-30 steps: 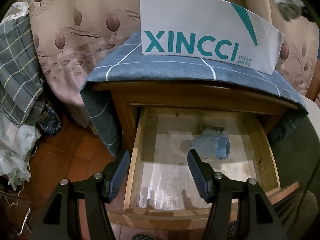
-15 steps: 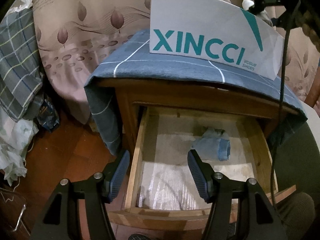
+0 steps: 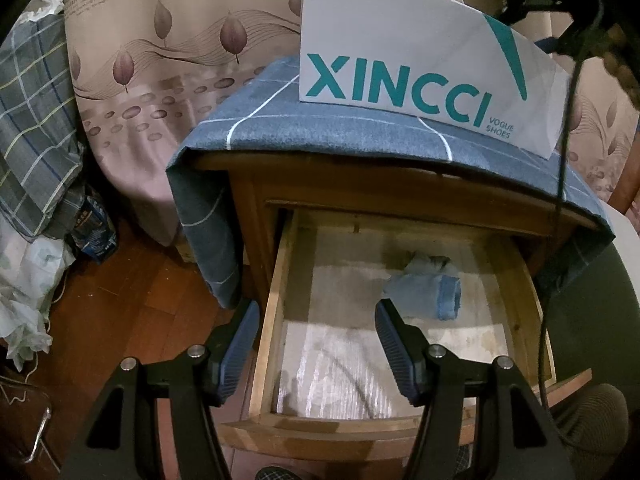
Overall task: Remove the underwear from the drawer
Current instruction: 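Carry the white underwear up to the white box and open the right gripper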
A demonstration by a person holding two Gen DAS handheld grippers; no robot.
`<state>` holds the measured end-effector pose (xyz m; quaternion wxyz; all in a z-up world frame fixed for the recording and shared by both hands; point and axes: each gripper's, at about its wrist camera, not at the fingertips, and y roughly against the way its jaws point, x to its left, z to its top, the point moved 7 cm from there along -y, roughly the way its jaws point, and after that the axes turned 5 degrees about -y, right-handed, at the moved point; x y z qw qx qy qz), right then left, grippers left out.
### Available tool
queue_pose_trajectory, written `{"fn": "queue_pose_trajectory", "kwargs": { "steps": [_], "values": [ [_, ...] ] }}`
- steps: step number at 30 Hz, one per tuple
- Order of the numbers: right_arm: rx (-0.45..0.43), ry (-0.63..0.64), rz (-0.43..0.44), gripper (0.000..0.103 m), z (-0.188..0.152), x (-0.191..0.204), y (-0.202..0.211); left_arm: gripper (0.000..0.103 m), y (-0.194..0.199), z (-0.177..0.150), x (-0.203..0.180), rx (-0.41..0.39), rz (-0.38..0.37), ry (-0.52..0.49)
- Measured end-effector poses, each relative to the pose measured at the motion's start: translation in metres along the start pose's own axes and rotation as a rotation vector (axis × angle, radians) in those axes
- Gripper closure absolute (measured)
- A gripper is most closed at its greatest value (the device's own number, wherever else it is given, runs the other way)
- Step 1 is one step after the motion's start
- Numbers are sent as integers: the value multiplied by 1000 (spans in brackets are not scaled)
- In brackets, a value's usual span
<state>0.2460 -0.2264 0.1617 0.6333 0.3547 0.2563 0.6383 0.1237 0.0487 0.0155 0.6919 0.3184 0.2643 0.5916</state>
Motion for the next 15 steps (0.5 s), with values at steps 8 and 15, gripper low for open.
{"fn": "queue_pose_trajectory", "kwargs": {
  "steps": [8, 15],
  "values": [
    [-47, 213, 109, 42, -47, 23, 50, 41, 2, 0, 12, -6, 13, 68],
    [-8, 364, 178, 43, -123, 38, 62, 41, 3, -1, 26, -6, 26, 140]
  ]
}}
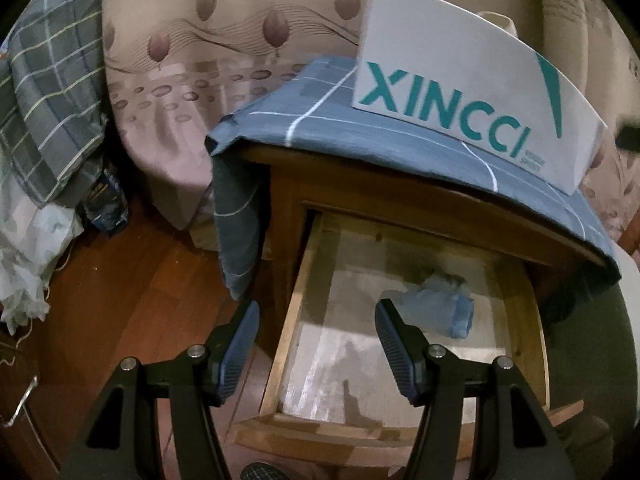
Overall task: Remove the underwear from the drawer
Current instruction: 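Carry the white underwear up to the white box and open the right gripper, then lower the right gripper into the drawer and grasp the light blue underwear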
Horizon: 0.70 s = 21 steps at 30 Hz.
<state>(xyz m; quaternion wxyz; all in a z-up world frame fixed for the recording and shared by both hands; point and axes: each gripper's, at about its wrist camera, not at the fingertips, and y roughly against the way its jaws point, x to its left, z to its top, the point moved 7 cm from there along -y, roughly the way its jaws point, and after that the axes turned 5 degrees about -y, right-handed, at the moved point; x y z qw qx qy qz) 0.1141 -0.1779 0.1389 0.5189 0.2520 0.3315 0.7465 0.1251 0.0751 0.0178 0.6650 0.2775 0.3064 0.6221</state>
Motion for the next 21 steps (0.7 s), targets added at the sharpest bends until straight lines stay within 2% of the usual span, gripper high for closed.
{"fn": "queue_pose_trajectory", "kwargs": {
  "steps": [5, 10, 16, 21],
  "values": [
    [94, 124, 58, 43, -36, 37, -25, 41, 0, 1, 5, 2, 8, 22],
    [168, 178, 90, 43, -60, 64, -58, 41, 0, 2, 11, 5, 3, 57],
    [279, 262, 76, 44, -87, 79, -109, 41, 1, 2, 22, -5, -3, 118],
    [342, 294, 34, 44, -101, 76, -143, 41, -2, 2, 27, 5, -14, 140]
  ]
}}
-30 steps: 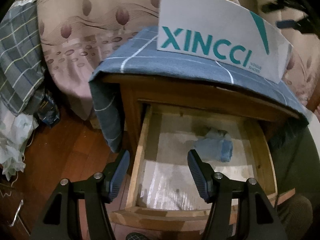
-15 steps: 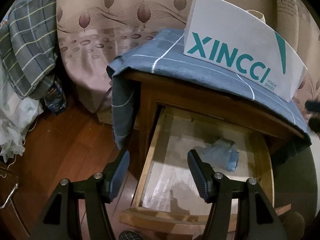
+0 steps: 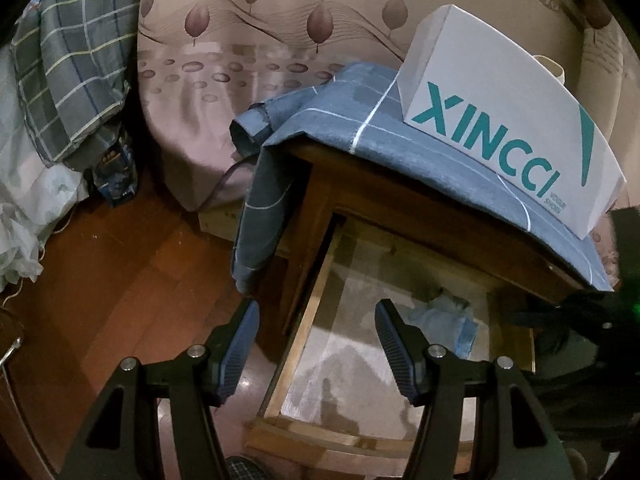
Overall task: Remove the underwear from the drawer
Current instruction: 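Lower the right gripper into the drawer and grasp the light blue underwear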
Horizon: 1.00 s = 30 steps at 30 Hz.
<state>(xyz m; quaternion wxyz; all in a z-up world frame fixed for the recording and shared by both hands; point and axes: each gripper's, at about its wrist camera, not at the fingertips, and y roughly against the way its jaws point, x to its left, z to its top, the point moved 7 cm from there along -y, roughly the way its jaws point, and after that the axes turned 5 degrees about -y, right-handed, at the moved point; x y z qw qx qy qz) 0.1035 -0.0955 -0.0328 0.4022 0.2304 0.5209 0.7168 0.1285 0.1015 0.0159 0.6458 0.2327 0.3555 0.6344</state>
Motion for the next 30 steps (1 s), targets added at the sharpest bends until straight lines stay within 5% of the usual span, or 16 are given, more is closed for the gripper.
{"fn": "queue_pose_trajectory", "kwargs": {
  "steps": [13, 30],
  "values": [
    [123, 87, -75, 43, -1, 0, -71, 41, -4, -2, 0, 20, -4, 2],
    [136, 246, -240, 36, -6, 4, -113, 41, -10, -1, 4, 38, -12, 4]
  ]
}}
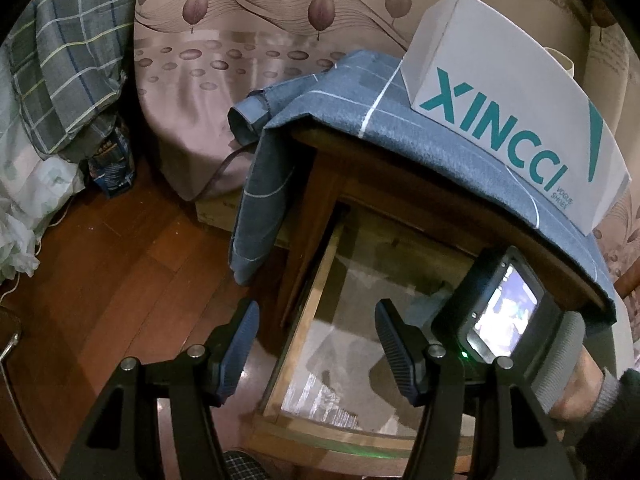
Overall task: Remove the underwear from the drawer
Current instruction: 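Lower the right gripper into the drawer and grasp the light blue underwear, then lift the light blue underwear out of the drawer with the right gripper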
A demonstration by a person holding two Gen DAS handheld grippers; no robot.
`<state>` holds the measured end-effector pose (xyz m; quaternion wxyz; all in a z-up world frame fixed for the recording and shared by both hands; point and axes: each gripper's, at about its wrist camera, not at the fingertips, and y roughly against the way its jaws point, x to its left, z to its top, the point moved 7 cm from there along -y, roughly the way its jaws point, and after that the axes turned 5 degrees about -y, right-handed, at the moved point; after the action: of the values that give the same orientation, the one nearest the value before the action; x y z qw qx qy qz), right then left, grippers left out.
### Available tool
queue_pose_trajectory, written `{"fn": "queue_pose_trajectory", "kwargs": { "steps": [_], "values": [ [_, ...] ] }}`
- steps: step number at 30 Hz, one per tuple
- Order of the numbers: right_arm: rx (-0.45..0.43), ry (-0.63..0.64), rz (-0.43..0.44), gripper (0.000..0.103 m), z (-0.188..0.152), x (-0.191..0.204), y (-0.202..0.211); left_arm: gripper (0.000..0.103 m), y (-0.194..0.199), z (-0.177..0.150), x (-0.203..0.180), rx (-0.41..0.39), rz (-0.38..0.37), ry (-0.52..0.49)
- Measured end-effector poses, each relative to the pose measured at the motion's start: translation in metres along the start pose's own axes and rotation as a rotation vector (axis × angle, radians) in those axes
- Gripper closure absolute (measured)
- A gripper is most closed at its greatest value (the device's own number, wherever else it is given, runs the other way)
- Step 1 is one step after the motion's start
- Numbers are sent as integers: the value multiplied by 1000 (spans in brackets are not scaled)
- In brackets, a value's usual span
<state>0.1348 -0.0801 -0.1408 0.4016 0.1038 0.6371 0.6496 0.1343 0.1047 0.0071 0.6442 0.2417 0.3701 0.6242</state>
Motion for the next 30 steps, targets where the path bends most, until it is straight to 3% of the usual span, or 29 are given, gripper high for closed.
{"fn": "queue_pose_trajectory", "kwargs": {
  "steps": [15, 16, 19, 23, 30],
  "values": [
    [33, -33, -12, 35, -12, -13, -28, 41, -7, -1, 1, 19, -3, 6],
    [26, -46, -9, 36, -14, -12, -24, 41, -7, -1, 0, 20, -2, 5],
    [5, -96, -3, 56, -18, -18, -18, 41, -8, -2, 0, 21, 1, 0],
    [19, -182, 67, 60, -29, -24, -10, 41, -7, -2, 1, 19, -1, 2],
    [59, -348, 294, 63, -53, -26, 7, 41, -7, -3, 2, 19, -9, 14]
  ]
}}
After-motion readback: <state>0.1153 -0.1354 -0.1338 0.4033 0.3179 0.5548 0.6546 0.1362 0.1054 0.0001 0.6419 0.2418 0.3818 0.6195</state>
